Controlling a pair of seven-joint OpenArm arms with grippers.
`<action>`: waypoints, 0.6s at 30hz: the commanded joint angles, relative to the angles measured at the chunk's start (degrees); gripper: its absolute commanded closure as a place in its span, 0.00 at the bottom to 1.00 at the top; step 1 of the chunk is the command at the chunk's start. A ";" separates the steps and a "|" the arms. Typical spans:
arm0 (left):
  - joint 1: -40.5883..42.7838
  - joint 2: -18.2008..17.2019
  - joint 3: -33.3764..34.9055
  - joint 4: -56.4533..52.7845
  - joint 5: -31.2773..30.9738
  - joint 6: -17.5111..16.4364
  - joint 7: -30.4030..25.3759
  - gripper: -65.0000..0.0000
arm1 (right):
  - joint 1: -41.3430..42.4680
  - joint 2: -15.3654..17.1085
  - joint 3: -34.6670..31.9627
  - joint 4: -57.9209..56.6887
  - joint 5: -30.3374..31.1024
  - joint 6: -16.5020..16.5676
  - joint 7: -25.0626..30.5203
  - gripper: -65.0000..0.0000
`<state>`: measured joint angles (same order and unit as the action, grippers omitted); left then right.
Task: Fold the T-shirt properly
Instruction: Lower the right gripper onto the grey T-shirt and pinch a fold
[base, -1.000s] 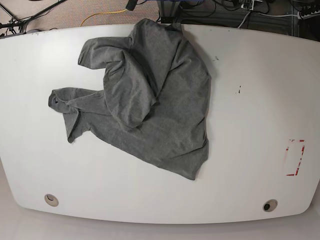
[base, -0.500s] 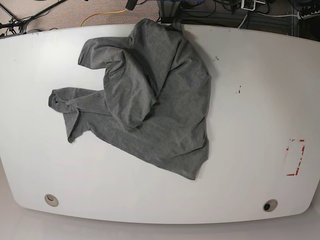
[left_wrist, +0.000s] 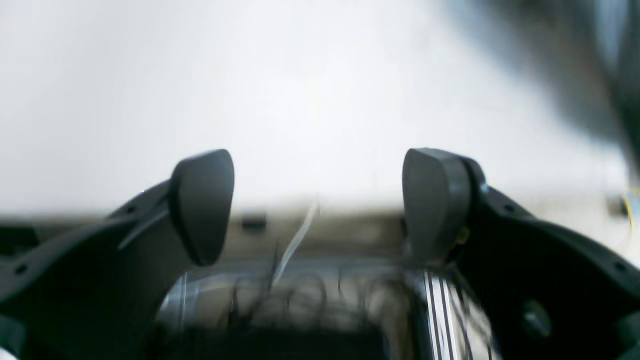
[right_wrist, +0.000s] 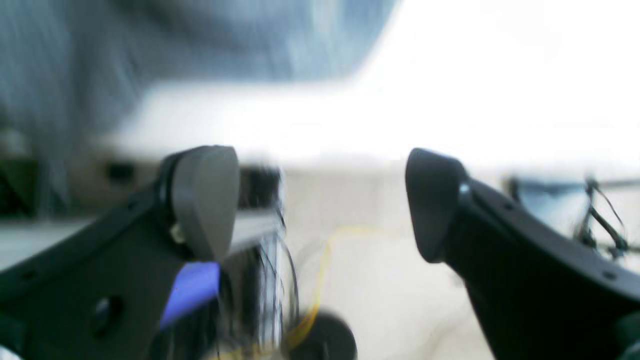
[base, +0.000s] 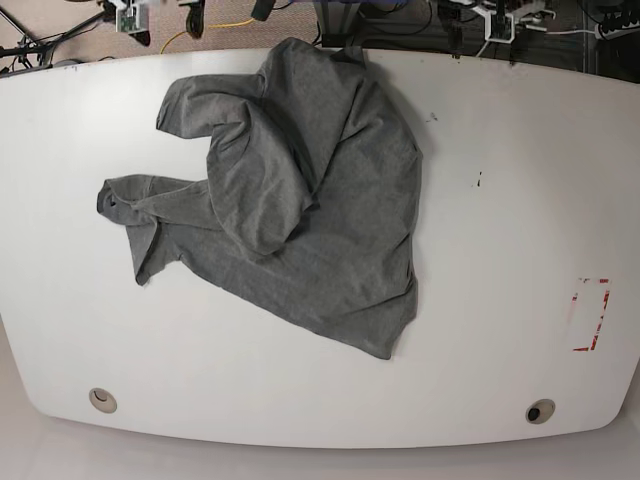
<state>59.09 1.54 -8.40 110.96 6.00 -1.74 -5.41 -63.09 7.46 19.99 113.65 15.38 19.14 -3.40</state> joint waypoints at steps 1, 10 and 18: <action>-1.29 0.00 0.01 1.26 -0.07 0.20 -1.14 0.24 | 2.12 0.32 0.45 0.95 2.60 0.16 1.16 0.24; -8.23 -0.35 0.01 1.18 0.20 0.11 -1.05 0.24 | 15.22 -0.04 0.10 1.92 3.30 4.82 -9.39 0.23; -12.01 -3.43 -0.08 1.00 0.29 0.11 -1.05 0.24 | 30.43 -0.12 0.45 1.56 3.30 8.86 -26.54 0.24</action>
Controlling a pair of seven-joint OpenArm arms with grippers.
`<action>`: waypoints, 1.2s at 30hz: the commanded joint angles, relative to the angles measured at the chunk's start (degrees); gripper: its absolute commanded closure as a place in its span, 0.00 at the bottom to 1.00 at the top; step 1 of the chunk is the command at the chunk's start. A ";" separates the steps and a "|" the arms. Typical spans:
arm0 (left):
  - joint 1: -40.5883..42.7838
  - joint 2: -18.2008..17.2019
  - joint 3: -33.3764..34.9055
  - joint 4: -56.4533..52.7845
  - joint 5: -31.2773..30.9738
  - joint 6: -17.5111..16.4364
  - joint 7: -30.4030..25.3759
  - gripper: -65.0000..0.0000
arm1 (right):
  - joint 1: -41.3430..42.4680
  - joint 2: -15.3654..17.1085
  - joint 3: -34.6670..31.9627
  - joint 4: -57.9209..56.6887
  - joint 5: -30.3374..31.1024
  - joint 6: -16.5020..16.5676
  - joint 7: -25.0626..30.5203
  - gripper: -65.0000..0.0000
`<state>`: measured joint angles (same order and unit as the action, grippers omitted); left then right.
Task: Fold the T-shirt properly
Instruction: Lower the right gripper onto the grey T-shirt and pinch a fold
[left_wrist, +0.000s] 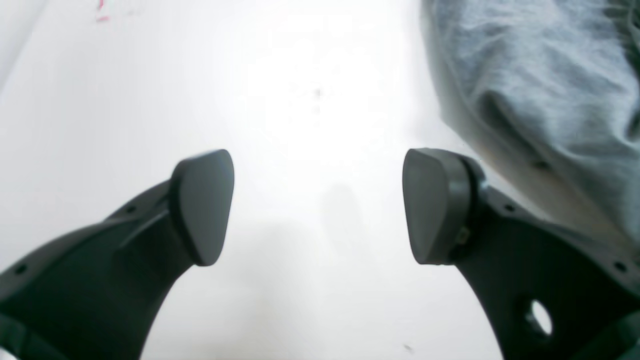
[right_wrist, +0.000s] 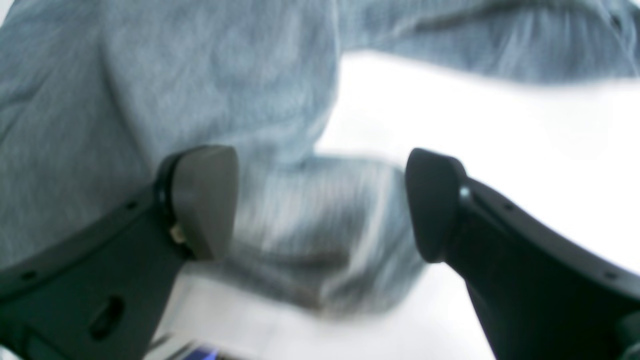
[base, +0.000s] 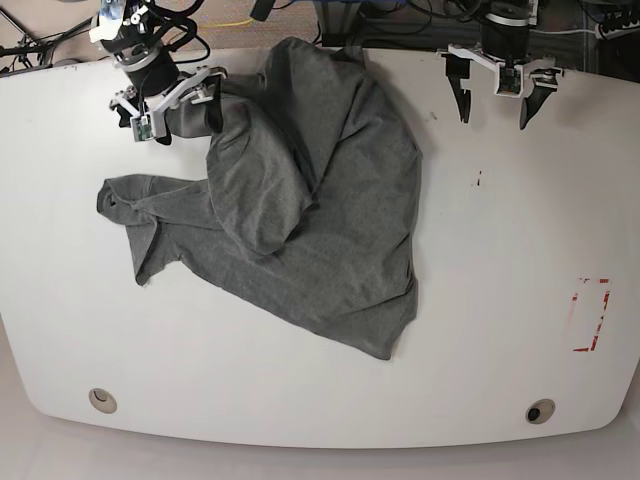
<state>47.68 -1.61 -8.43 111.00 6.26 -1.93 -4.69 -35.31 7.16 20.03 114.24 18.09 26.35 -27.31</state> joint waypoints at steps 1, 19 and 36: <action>-0.87 -0.46 -0.06 0.96 0.02 0.31 -1.77 0.24 | 4.23 0.18 0.41 0.97 0.59 2.18 -4.38 0.24; -4.03 -2.22 -0.06 0.96 0.02 0.31 -1.69 0.24 | 21.38 0.09 0.06 -9.31 1.91 5.34 -23.28 0.23; -6.41 -2.22 -0.06 0.96 0.02 0.31 3.59 0.24 | 22.96 0.09 -1.09 -18.63 8.68 6.75 -23.63 0.40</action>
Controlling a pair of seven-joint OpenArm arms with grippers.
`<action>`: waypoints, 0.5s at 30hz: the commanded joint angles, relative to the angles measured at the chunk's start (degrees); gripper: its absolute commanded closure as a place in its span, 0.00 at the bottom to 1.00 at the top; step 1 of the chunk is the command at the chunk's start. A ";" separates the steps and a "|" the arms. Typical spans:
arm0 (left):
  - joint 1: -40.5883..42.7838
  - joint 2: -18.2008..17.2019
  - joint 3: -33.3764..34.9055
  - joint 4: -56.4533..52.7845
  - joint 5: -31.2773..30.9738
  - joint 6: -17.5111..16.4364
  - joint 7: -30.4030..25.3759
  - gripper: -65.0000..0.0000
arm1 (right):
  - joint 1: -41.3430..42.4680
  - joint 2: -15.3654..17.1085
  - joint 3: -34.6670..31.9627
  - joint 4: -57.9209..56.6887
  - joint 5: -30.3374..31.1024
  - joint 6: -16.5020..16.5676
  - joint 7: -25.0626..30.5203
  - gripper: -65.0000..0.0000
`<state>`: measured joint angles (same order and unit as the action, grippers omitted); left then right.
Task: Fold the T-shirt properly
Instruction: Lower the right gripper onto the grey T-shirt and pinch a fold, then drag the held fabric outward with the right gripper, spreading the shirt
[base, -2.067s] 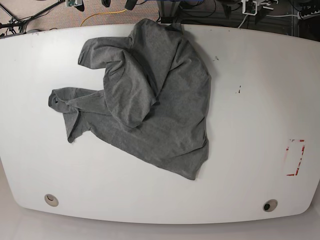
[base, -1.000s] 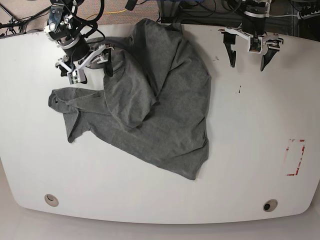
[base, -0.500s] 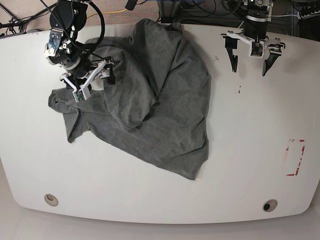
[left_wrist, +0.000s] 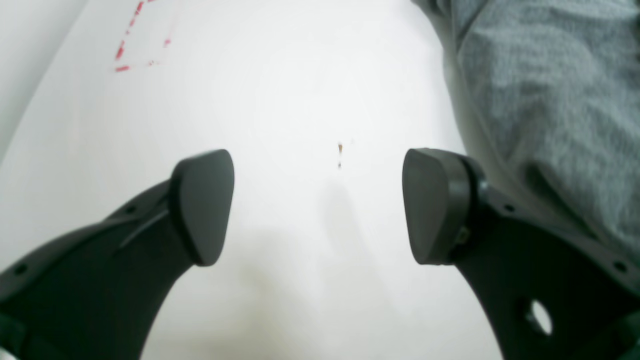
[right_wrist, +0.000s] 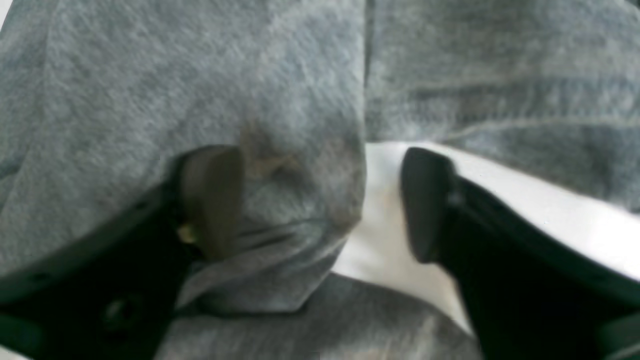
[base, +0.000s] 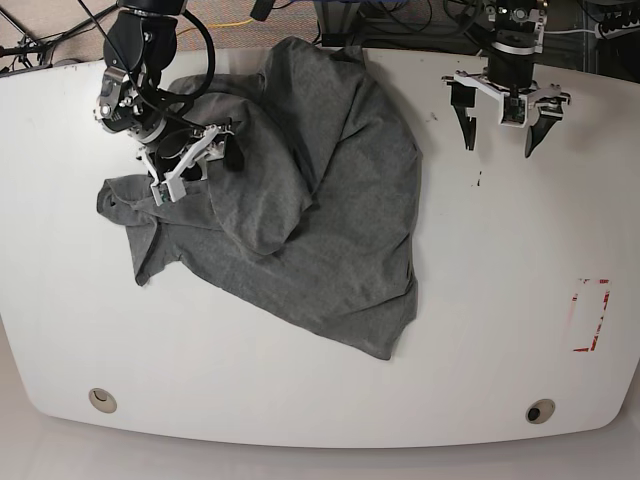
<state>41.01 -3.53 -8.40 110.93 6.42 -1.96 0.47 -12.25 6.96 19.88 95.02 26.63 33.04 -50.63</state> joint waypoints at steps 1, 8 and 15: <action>0.17 -0.29 -0.08 1.02 -0.13 0.33 -1.57 0.24 | -0.10 0.29 -1.64 0.58 0.14 0.06 -0.31 0.50; -1.59 0.06 0.01 1.02 -0.22 0.42 -1.39 0.24 | -2.21 0.29 -1.90 3.75 0.22 0.06 -0.31 1.00; -6.51 0.15 0.10 1.11 -0.48 0.42 7.49 0.24 | -9.51 0.38 1.35 17.64 0.22 0.06 -0.31 1.00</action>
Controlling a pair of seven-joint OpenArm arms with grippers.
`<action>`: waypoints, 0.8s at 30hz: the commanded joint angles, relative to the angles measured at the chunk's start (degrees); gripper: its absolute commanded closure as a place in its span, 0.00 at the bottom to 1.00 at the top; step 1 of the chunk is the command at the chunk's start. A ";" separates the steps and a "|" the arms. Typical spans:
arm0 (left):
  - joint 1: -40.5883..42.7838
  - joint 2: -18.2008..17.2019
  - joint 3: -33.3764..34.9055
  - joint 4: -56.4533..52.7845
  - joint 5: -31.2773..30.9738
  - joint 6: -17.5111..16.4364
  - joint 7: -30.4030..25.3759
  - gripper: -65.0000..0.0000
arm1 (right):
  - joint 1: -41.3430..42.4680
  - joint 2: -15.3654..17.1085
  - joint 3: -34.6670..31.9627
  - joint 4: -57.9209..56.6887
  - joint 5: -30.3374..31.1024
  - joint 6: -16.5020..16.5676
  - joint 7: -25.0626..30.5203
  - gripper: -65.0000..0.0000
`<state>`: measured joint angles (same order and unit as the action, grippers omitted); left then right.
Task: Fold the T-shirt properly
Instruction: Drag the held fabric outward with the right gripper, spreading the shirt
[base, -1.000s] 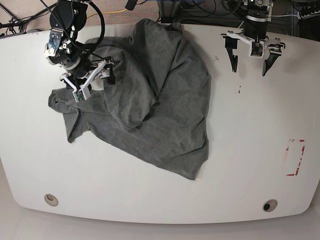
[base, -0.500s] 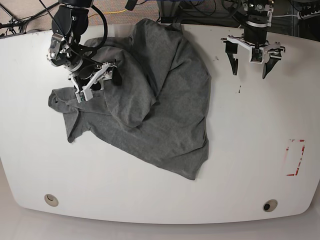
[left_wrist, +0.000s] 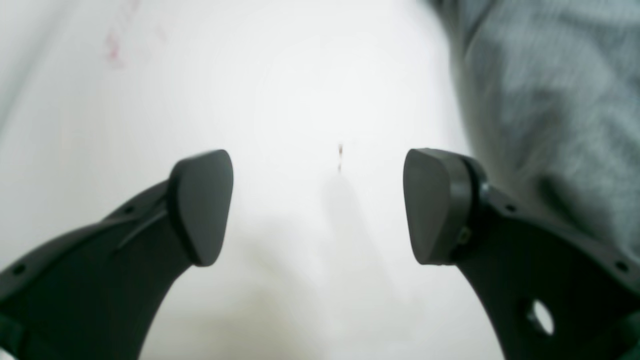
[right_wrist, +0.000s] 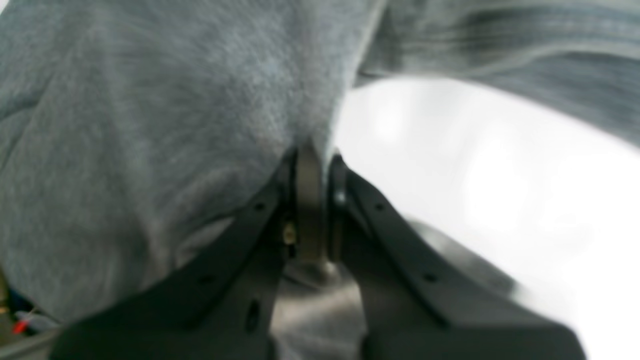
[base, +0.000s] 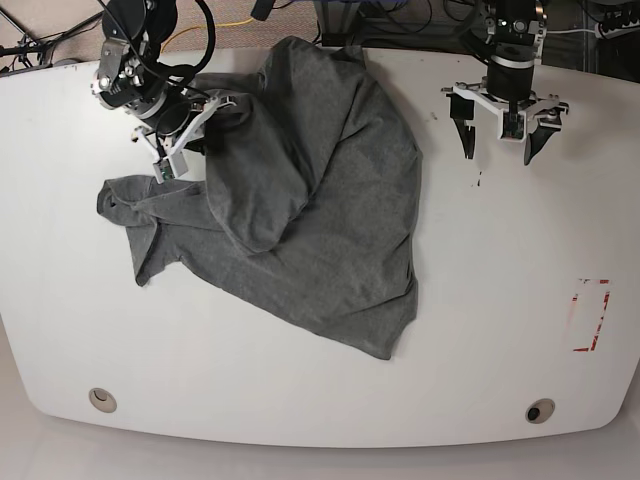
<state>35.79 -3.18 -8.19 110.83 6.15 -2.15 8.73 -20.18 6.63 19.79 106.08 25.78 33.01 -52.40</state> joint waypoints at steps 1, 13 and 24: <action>-1.64 -0.20 -0.12 1.22 -0.22 0.61 0.10 0.24 | -2.36 0.71 1.79 8.33 1.08 0.08 1.46 1.00; -3.92 -0.20 1.20 1.13 -0.22 -1.23 1.25 0.23 | 4.14 8.79 11.46 10.01 15.76 -0.36 1.46 1.00; -5.24 -0.20 8.32 1.22 -0.31 -5.89 7.66 0.23 | 16.71 16.27 12.87 7.63 15.76 -0.36 1.37 1.00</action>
<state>31.22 -3.40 -0.89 110.85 6.17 -7.77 17.28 -6.07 20.10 32.12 113.91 40.77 32.67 -52.80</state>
